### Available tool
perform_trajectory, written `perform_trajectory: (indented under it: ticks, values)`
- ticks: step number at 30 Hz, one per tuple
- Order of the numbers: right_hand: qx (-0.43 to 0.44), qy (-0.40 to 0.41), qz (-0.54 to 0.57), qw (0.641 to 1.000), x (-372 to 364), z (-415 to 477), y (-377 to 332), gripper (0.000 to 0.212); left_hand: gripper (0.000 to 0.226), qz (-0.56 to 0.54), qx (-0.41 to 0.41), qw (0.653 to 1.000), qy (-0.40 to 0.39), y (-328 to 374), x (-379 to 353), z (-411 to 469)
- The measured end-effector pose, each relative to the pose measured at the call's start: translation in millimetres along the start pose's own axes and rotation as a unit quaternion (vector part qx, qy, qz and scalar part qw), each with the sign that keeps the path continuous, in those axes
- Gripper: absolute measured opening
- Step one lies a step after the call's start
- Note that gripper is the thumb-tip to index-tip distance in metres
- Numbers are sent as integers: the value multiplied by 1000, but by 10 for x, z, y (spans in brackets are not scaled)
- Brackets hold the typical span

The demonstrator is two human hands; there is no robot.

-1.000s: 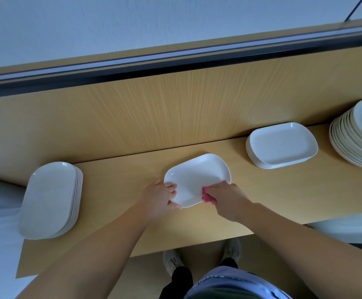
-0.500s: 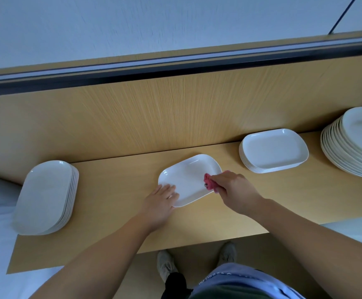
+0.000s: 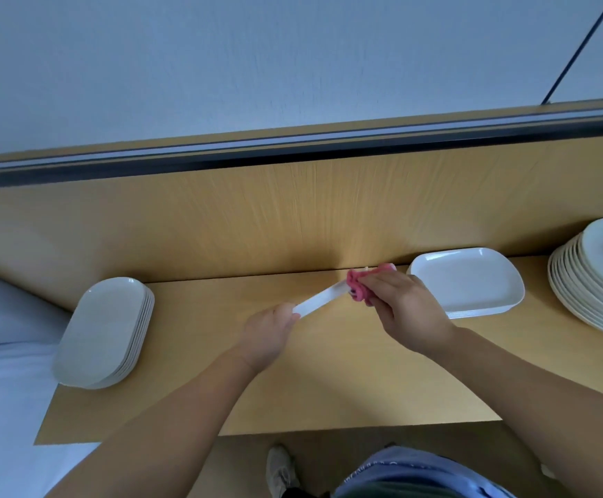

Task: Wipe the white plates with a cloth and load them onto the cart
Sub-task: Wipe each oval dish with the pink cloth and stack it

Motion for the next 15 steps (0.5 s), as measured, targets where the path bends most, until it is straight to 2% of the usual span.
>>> perform_trajectory:
  ticks: [2,8,15]
  values:
    - [13,23,7,1000,64,70,-24,26,25,-35,16,999,38,49,131,5]
    - [28,48,2,998,165,207,-71,29,24,-136,26,981,139,155,389,-36]
    - [17,39,1,999,131,207,-82,27,22,-189,65,972,125,83,380,-43]
Point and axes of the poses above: each hand's wrist, its own z-axis towards the middle knuckle, its own x-axis out of the back of the hand, y = z × x, the point moved 6 cm from there along z, towards the middle knuckle, and after that the axes turned 13 degrees about -x, right-handed, at the moved point
